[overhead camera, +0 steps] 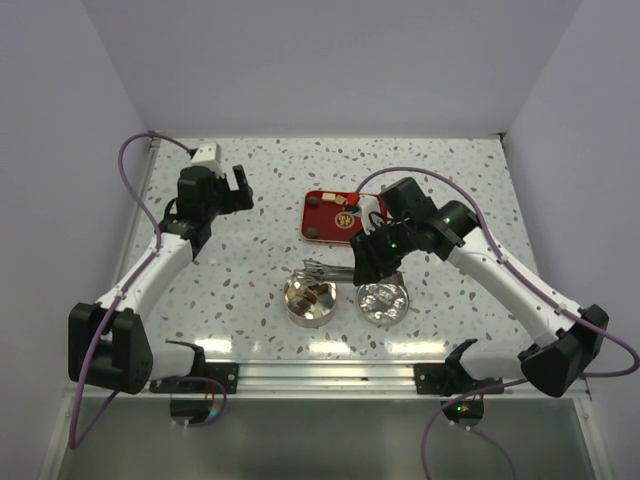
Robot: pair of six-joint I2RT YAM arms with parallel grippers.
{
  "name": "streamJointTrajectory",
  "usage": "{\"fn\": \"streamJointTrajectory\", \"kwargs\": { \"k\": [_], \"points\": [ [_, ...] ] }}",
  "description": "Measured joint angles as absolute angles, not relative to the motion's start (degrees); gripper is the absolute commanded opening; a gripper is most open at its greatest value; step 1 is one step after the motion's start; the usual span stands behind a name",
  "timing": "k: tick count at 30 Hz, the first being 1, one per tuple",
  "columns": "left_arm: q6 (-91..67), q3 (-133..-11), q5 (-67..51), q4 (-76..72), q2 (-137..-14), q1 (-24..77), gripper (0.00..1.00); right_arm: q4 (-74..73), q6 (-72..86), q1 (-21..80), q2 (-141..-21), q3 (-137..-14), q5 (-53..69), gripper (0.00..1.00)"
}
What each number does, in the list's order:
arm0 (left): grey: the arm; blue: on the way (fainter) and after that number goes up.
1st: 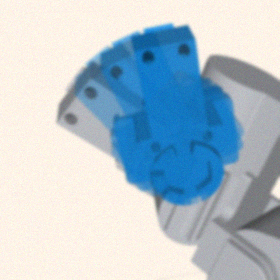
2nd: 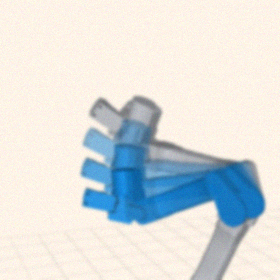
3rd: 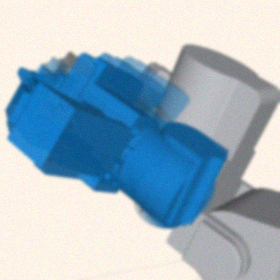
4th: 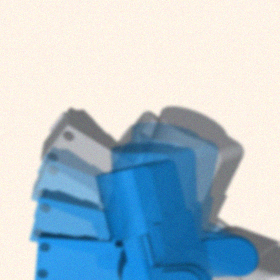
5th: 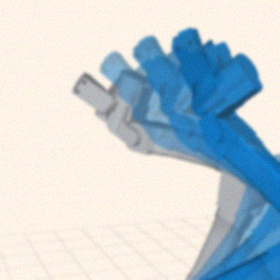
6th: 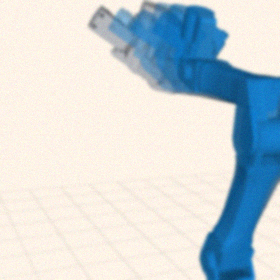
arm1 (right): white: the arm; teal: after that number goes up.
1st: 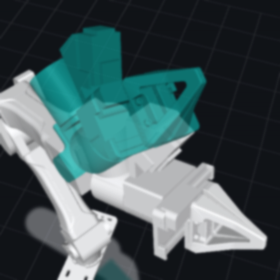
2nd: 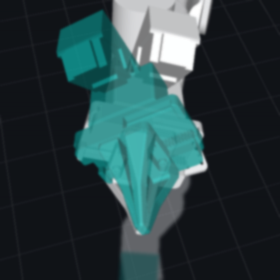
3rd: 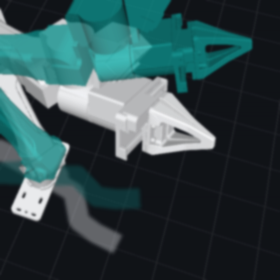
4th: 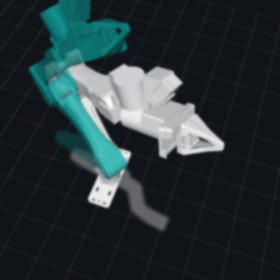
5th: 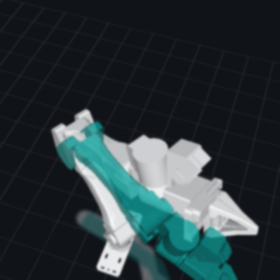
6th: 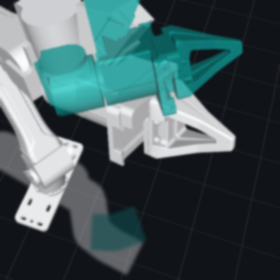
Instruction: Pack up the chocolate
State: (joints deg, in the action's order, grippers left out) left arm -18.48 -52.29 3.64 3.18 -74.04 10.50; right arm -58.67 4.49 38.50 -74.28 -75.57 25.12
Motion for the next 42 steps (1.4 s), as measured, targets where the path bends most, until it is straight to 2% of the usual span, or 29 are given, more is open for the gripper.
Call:
{"fn": "streamJointTrajectory", "kwargs": {
  "k": [6, 21, 34, 42],
  "points": [
    [-18.48, -52.29, 3.66, 3.18, -74.04, 10.50, 1.00, -58.65, 4.51, 38.52, -74.30, -75.57, 24.82, 0.37],
    [-18.48, -52.29, 3.64, 3.18, -74.04, 10.50, 1.00, -52.86, 6.57, 35.75, -75.83, -75.57, 20.45, 0.36],
    [-18.48, -52.29, 3.66, 3.22, -74.04, 10.50, 1.00, -40.99, 7.73, 17.54, -82.65, -75.42, 20.56, 0.35],
    [-18.48, -52.29, 3.62, 3.60, -74.04, 10.50, 1.00, -38.46, 8.62, 4.73, -84.23, -71.16, 19.33, 0.35]
  ]
}}
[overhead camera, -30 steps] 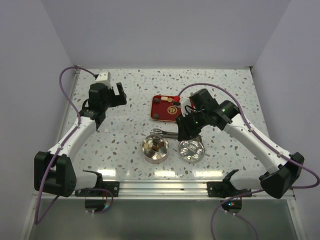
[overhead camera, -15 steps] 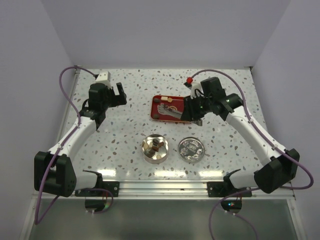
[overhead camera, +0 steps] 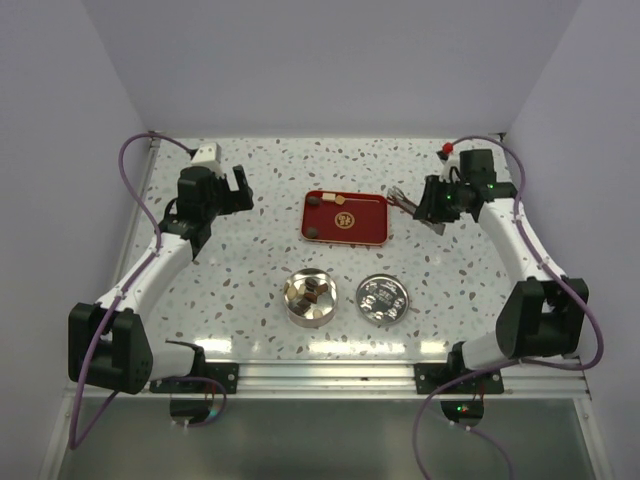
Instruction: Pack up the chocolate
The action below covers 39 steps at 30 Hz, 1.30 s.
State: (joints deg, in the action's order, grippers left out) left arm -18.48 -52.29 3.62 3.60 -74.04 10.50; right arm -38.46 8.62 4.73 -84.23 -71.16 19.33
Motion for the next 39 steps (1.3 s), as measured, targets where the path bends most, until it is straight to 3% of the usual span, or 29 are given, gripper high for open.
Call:
{"fn": "streamJointTrajectory", "kwargs": {
  "k": [4, 18, 39],
  "points": [
    [-18.48, -52.29, 3.55, 3.60, -74.04, 10.50, 1.00, -38.65, 8.45, 0.38, -84.23, -70.37, 15.27, 0.35],
    [-18.50, -52.29, 2.70, 3.57, -74.04, 10.50, 1.00, -42.22, 6.83, 0.45, -80.82, -68.23, -2.09, 0.35],
    [-18.52, -52.29, 1.89, 3.57, -74.04, 10.50, 1.00, -42.02, 7.53, 0.47, -87.37, -63.99, -5.06, 0.37]
  ]
}}
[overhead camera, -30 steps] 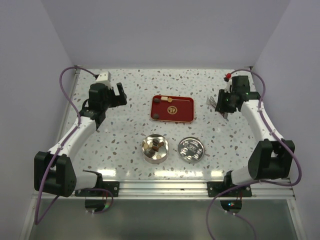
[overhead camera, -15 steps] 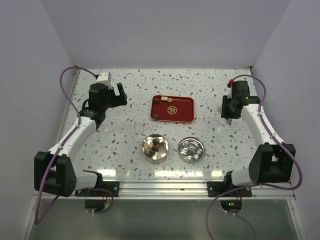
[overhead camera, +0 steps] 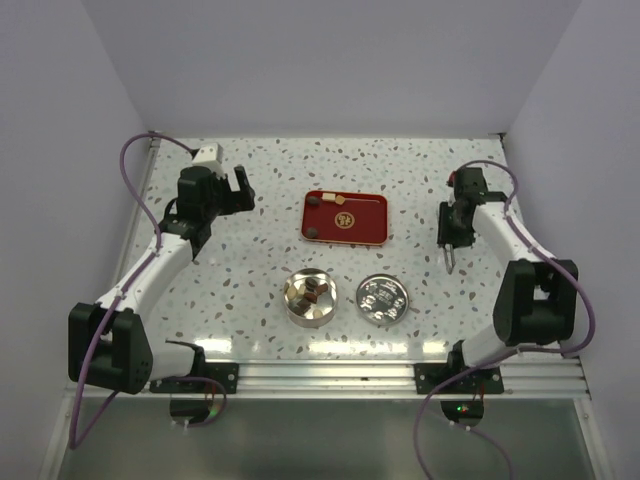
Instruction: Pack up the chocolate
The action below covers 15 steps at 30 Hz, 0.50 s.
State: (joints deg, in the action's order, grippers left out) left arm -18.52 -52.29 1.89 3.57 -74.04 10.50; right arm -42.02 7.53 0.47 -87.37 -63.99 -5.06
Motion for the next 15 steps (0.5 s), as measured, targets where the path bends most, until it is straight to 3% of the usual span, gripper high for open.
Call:
{"fn": "streamJointTrajectory", "kwargs": {
  "k": [15],
  "points": [
    [-18.55, -52.29, 1.89, 3.62, -74.08, 10.50, 1.00, -37.50, 9.08, 0.47, -102.13, -68.77, -5.06, 0.42]
  ]
}}
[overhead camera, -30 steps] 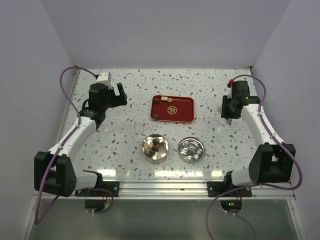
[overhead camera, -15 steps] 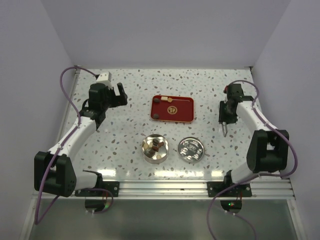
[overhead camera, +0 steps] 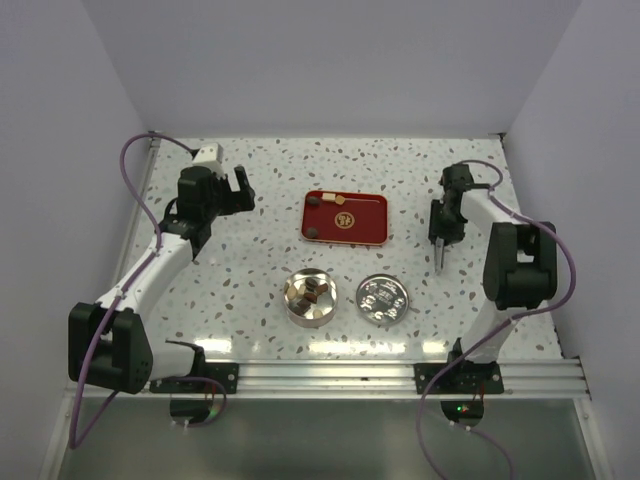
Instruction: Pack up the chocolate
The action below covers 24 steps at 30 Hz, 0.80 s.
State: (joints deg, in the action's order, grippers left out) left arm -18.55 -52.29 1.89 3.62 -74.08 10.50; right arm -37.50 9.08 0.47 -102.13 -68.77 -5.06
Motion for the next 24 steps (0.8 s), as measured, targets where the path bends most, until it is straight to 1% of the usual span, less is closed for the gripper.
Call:
{"fn": "streamJointTrajectory", "kwargs": {
  "k": [5, 8, 9, 10, 13, 15, 17, 19, 22, 24],
  "points": [
    [-18.52, -52.29, 1.91, 4.03, -74.24, 10.50, 1.00, -35.55, 9.28, 0.47, -107.48, -71.99, -5.43, 0.44],
    [-18.52, -52.29, 1.93, 4.08, -74.26, 10.50, 1.00, -35.05, 9.32, 0.47, -108.95, -73.80, -6.24, 0.49],
    [-18.52, -52.31, 1.93, 4.08, -74.26, 10.50, 1.00, -34.89, 9.37, 0.47, -109.30, -74.30, -6.52, 0.51],
    [-18.52, -52.31, 1.93, 4.10, -74.26, 10.50, 1.00, -34.68, 9.39, 0.47, -109.58, -74.67, -6.59, 0.59],
    [-18.52, -52.31, 1.93, 4.10, -74.26, 10.50, 1.00, -34.54, 9.47, 0.47, -109.97, -75.22, -6.59, 0.67],
    [-18.52, -52.31, 1.93, 4.12, -74.26, 10.50, 1.00, -34.54, 9.47, 0.47, -109.97, -75.26, -6.61, 0.71],
    [-18.52, -52.31, 1.93, 4.14, -74.26, 10.50, 1.00, -34.57, 9.47, 0.47, -109.97, -75.26, -6.66, 0.77],
    [-18.52, -52.31, 1.93, 4.14, -74.26, 10.50, 1.00, -34.59, 9.52, 0.47, -109.95, -75.26, -6.76, 0.85],
    [-18.52, -52.31, 1.93, 4.14, -74.26, 10.50, 1.00, -34.65, 9.52, 0.47, -109.12, -74.91, -6.83, 0.91],
    [-18.52, -52.31, 1.91, 4.16, -74.26, 10.50, 1.00, -34.87, 9.65, 0.47, -107.13, -74.24, -6.90, 0.92]
  ]
}}
